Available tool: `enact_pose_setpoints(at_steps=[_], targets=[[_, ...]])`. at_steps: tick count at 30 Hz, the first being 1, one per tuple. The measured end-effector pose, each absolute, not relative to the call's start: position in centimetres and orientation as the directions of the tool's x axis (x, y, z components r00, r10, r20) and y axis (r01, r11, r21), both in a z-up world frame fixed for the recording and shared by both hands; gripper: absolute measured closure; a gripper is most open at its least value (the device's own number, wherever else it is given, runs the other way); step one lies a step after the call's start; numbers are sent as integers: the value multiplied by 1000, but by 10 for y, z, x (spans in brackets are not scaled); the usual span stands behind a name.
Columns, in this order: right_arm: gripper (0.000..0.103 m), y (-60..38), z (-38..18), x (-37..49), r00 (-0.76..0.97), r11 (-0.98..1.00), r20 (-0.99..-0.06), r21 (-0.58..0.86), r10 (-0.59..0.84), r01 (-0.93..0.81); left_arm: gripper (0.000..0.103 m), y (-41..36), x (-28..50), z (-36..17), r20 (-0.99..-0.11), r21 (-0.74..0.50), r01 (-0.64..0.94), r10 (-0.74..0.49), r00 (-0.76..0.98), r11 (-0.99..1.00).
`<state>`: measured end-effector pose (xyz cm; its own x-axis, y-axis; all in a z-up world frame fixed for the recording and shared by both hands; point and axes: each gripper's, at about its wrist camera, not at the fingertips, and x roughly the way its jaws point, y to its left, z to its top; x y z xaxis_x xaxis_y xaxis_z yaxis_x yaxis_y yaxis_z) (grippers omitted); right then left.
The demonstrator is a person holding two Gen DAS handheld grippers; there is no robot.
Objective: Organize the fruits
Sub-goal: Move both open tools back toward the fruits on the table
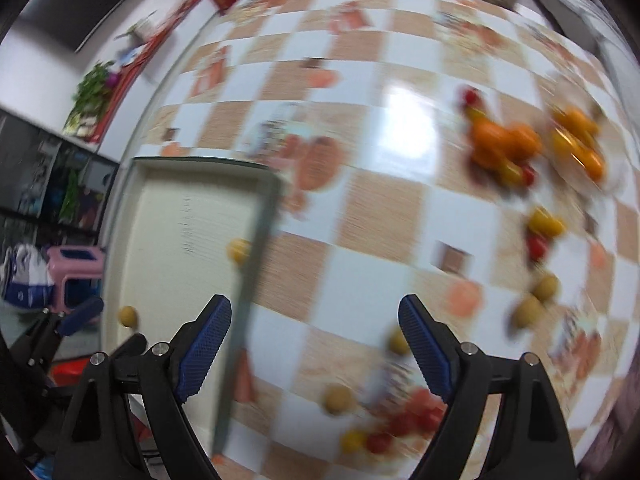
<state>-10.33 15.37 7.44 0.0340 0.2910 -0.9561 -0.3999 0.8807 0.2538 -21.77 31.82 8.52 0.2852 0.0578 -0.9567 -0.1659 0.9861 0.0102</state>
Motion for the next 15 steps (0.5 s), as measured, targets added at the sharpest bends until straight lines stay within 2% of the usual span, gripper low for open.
enact_pose_setpoints(at_steps=[9, 15], targets=[[15, 40, 63, -98, 63, 965, -979, 177, 192, -194, 31, 239, -175, 86, -957, -30, 13, -32, 288, 999], [15, 6, 52, -95, 51, 977, -979, 192, 197, -97, 31, 200, -150, 63, -968, -46, 82, -65, 241, 996]])
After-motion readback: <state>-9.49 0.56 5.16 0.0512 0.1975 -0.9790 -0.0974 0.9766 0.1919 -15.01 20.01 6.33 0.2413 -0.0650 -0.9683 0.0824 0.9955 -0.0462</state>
